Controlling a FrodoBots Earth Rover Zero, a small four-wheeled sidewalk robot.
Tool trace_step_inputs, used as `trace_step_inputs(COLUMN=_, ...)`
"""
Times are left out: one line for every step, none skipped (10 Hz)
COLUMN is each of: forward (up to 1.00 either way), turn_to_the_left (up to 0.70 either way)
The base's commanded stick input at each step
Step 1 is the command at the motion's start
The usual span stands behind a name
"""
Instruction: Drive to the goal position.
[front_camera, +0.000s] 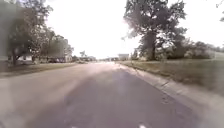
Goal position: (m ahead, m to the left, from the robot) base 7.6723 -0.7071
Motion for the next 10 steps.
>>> trace_step_inputs(forward=1.00, turn_to_the_left=-0.37)
trace_step_inputs(forward=1.00, turn_to_the_left=-0.38)
trace_step_inputs(forward=1.00, turn_to_the_left=-0.10)
trace_step_inputs(forward=1.00, turn_to_the_left=0.00)
trace_step_inputs(forward=1.00, turn_to_the_left=0.00)
trace_step_inputs(forward=1.00, turn_to_the_left=0.00)
trace_step_inputs(forward=1.00, turn_to_the_left=0.00)
trace_step_inputs(forward=1.00, turn_to_the_left=0.00)
trace_step_inputs(forward=1.00, turn_to_the_left=0.00)
trace_step_inputs(forward=1.00, turn_to_the_left=0.00)
